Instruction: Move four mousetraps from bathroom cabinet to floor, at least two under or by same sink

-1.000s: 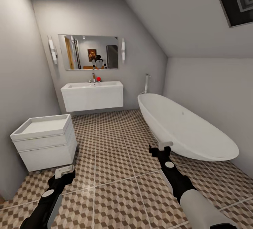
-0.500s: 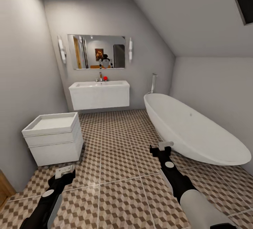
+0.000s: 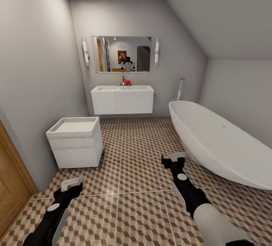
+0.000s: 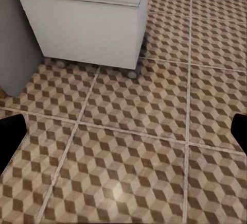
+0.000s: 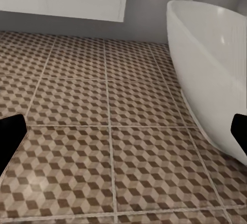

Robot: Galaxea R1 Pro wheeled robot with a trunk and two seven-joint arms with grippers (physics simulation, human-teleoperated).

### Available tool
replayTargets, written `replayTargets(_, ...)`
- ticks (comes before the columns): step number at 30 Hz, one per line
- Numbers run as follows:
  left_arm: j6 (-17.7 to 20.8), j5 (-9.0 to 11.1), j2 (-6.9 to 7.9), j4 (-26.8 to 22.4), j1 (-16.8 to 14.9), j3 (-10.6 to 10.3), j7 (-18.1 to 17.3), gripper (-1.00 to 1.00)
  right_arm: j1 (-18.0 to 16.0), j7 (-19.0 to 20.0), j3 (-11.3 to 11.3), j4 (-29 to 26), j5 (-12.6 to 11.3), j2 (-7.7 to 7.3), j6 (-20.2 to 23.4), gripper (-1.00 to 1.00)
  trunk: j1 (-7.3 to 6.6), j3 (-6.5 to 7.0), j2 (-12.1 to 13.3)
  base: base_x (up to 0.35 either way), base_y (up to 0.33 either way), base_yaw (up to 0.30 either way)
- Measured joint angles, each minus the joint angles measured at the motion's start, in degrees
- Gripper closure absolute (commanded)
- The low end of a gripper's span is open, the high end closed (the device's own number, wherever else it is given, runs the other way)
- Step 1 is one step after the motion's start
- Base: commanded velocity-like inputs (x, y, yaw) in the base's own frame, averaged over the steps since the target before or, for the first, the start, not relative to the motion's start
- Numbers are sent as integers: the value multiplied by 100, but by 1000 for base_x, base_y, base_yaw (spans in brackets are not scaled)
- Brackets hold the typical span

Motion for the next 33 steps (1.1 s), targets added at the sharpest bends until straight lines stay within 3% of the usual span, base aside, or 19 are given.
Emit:
replayTargets(10, 6, 0, -6, 17, 1, -14, 5, -100, -1, -2, 3, 8, 0, 3, -1, -100, 1, -45, 0, -173, -185, 245)
replayTargets(33, 6, 0, -7, 19, 3, -14, 15, -100, -1, -6, 3, 53, 0, 11, -1, -100, 0, -151, 0, -7, -292, 247)
